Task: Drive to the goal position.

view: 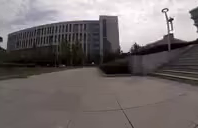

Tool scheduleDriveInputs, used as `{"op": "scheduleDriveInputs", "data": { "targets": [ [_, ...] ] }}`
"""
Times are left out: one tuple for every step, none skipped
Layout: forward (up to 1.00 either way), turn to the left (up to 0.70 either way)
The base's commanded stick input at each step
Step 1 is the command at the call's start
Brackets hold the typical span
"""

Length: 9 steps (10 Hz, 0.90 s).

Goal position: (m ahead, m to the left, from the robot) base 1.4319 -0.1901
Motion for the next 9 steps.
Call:
{"op": "scheduleDriveInputs", "data": {
  "targets": [
    [0.66, 0.00],
    [0.66, 0.00],
    [0.66, 0.00],
    [0.66, 0.00],
    [0.66, 0.00],
    [0.66, 0.00],
    [0.66, 0.00],
    [0.66, 0.00],
    [0.66, 0.00]
  ]
}}
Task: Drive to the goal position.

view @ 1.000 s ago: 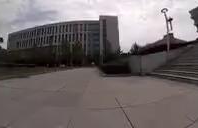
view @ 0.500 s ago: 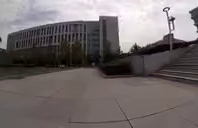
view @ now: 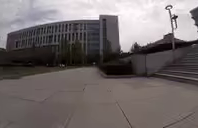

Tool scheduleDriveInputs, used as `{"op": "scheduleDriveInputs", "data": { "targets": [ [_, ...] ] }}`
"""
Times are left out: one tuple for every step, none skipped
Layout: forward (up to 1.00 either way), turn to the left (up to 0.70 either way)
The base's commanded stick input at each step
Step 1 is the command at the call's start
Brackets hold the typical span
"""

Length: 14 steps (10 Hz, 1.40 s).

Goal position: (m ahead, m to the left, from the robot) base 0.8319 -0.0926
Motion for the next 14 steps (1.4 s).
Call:
{"op": "scheduleDriveInputs", "data": {
  "targets": [
    [0.66, 0.00],
    [0.66, 0.00],
    [0.66, 0.00],
    [0.66, 0.00],
    [0.66, 0.00],
    [0.66, 0.00],
    [0.66, 0.00],
    [0.66, 0.00],
    [0.66, 0.00],
    [0.66, 0.00],
    [0.66, 0.00],
    [0.66, 0.00],
    [0.66, 0.00],
    [0.66, 0.00]
  ]
}}
